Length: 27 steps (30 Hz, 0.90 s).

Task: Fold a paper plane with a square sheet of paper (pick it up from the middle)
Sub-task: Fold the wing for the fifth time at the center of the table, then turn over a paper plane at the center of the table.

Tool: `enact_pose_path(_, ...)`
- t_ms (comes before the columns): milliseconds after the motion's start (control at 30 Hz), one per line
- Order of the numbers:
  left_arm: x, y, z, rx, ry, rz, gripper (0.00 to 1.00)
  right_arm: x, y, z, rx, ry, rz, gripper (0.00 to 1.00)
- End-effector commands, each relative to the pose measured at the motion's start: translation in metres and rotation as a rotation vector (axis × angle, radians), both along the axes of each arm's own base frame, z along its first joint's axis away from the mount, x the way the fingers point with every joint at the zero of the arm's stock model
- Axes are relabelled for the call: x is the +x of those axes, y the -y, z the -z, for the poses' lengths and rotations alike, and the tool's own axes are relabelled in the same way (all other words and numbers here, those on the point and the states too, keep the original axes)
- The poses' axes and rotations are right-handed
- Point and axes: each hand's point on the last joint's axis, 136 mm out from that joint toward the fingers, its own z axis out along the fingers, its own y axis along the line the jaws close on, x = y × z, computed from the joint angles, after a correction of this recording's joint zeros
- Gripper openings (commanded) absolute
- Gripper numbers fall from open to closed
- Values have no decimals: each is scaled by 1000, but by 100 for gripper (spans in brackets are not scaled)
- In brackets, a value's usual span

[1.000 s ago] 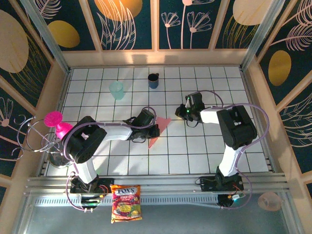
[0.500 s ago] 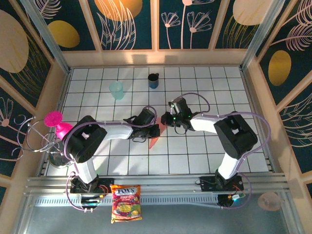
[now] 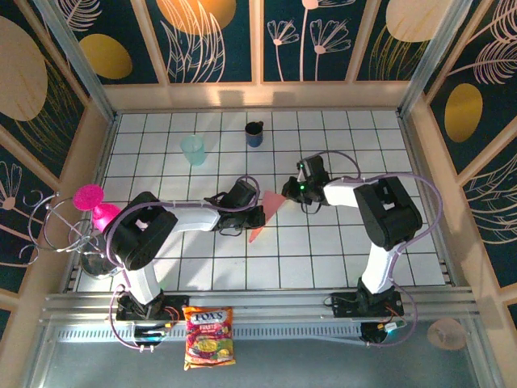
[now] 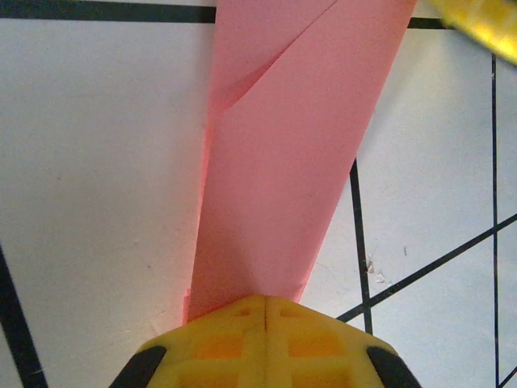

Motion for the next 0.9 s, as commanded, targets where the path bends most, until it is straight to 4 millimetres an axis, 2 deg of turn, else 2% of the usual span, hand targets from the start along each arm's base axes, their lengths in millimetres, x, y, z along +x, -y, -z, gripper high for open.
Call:
enact_pose_path(0, -16, -9, 6, 35, -56, 9, 0, 14, 17, -7, -67, 27, 43, 9)
enact_pose_path(133, -1, 4, -32, -51, 10, 8, 0, 10, 18, -30, -52, 60, 51, 12)
enact_pose_path(200, 9, 8, -64, -105, 66, 2, 0, 3, 17, -41, -42, 73, 54, 14)
enact_pose_path(300, 20, 1, -88, -133, 119, -21, 16, -6, 15, -54, -58, 86, 61, 22)
enact_pose_path(367, 26, -9, -96, -130, 145, -43, 26, -14, 11, -60, -80, 87, 63, 29)
enact_pose_path(500, 36, -40, -90, -65, 172, -117, 44, -25, 5, -66, -133, 77, 93, 47)
enact_pose_path(633, 41, -67, -77, -10, 186, -175, 56, -43, -13, -63, -188, 43, 104, 62)
enact_pose_path(767, 42, -96, -57, 58, 178, -246, 70, -56, -34, -52, -256, 3, 105, 70)
enact_pose_path(867, 35, -109, -40, 68, 154, -279, 79, -59, -46, -44, -297, -13, 101, 72)
